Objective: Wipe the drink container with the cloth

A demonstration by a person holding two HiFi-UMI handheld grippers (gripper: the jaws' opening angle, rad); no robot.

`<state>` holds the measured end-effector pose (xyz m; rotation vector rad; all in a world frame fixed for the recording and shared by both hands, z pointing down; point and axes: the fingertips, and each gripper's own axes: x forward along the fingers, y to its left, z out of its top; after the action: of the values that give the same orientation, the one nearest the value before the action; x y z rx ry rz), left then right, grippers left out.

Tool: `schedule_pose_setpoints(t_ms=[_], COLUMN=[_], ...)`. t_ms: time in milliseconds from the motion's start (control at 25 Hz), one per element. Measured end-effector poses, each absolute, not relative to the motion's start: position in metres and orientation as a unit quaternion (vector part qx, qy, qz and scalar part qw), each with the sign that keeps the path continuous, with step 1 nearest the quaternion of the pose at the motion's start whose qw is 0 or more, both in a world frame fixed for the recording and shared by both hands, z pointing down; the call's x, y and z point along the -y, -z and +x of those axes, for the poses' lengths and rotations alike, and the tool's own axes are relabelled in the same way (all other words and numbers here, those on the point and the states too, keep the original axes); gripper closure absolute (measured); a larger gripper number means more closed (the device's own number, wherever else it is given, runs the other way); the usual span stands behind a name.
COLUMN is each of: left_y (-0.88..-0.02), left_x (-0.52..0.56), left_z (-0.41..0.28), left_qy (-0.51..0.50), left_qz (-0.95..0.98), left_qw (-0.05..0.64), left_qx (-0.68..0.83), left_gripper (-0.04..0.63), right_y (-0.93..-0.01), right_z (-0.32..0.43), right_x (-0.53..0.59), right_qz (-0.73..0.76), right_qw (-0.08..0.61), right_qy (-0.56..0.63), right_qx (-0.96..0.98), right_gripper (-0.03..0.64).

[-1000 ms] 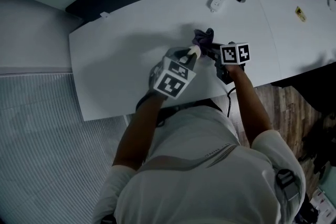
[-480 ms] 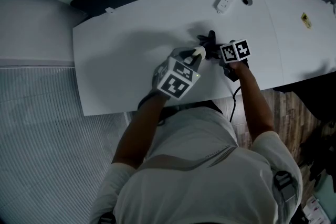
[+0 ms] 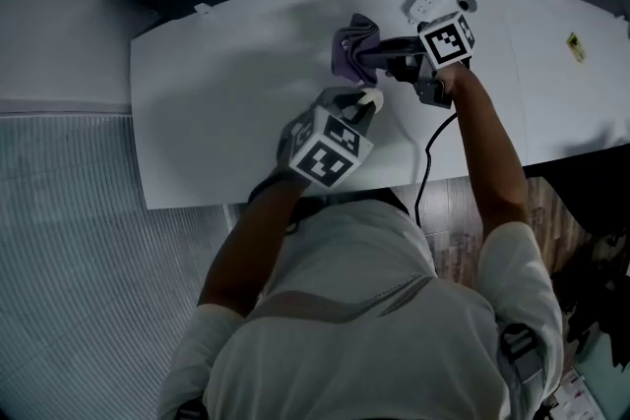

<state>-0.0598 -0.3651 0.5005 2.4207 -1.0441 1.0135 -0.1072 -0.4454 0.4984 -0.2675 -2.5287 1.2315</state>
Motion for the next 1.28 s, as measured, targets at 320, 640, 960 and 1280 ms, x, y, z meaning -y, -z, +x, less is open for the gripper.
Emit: schedule_pose_setpoints(t_ms=[320,640,960,1280], left_y=[-0.501,-0.503,-0.505,-0.502], left_x=[0.366,0.366,0.366,0.364], left_z=[-0.058,-0.060,-0.063,-0.061], left_qy=[-0.351,-0.341,-0.331,-0.325], left_qz=[0.847,0.852,0.854,0.868], left_qw=[0.162,0.166,0.166,0.145], left_qx=[0.365,0.362,0.365,0.348], left_gripper=[0.529,0.528,0.526,0.525], right_y=[-0.495,-0.556,-0.626,-0.639], right_z=[-0.131,-0.130,-0.125,-0.110], right_x=[0.421,0.421,0.426,0.436], right_qz=[-0.217,-0.200,-0.120,-0.037], right_qw=[0.188,0.261,0.377,0.394], right_qy=[-0.437,-0.449,-0.412,-0.387], right_qx=[0.852,0.831,0.821,0.833], right_gripper=[0.520,0.522,0.522,0.522])
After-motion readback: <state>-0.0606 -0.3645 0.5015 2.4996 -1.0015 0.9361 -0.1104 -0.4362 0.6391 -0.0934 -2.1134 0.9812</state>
